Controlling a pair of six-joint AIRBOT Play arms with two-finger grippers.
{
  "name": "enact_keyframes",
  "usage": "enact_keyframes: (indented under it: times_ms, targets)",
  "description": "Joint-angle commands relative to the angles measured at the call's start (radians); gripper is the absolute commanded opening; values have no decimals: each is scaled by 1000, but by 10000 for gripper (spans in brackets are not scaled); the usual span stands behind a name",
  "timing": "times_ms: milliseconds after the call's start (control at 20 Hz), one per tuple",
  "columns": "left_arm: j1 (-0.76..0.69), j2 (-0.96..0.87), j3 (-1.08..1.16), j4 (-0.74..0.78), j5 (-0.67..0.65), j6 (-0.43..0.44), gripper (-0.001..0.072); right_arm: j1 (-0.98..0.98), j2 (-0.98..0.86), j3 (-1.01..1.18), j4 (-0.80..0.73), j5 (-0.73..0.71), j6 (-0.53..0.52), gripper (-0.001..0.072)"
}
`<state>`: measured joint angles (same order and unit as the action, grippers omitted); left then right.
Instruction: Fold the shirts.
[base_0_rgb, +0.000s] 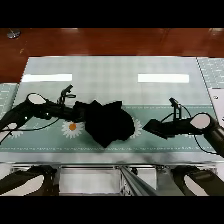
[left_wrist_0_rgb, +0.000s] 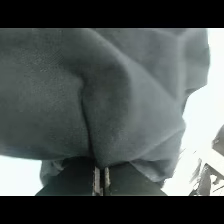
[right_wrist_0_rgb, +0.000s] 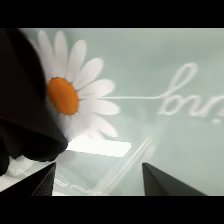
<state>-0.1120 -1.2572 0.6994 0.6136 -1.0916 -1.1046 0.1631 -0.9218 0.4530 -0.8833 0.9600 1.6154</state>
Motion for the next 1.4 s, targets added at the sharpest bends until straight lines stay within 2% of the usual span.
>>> enact_keyframes:
  times_ms: [0, 350, 400, 450, 550, 700, 900, 1100, 1250, 1350]
  targets:
    - [50, 13, 53, -16, -47, 19, 19, 96, -108, 11, 172, -116, -53, 617]
    - [55, 12, 57, -16, -54, 19, 19, 278, -475, 249, 328, -130, -153, 615]
    - [54, 12, 57, -16, -53, 19, 20, 297, -509, 290, 336, -129, -154, 577]
    - [55, 12, 57, -16, -53, 19, 19, 309, -535, 326, 336, -123, -156, 466]
    - [56, 13, 58, -17, -53, 19, 19, 297, -559, 389, 328, -81, -226, 35]
    - [85, 60, 105, -61, -53, 56, 19, 175, -514, 537, 280, 60, -245, 29]
    - [174, 193, 300, -137, 34, 52, 19, 9, -340, 916, 8, 132, -106, 28]
    - [220, 269, 550, -135, 42, 8, 19, -45, -184, 1276, -204, 261, -80, 29]
    - [250, 333, 679, -117, -11, 6, 19, -40, -14, 1337, -315, 356, -82, 29]
    - [291, 401, 734, -20, -21, -46, 19, -40, 108, 1337, -425, 426, -63, 29]
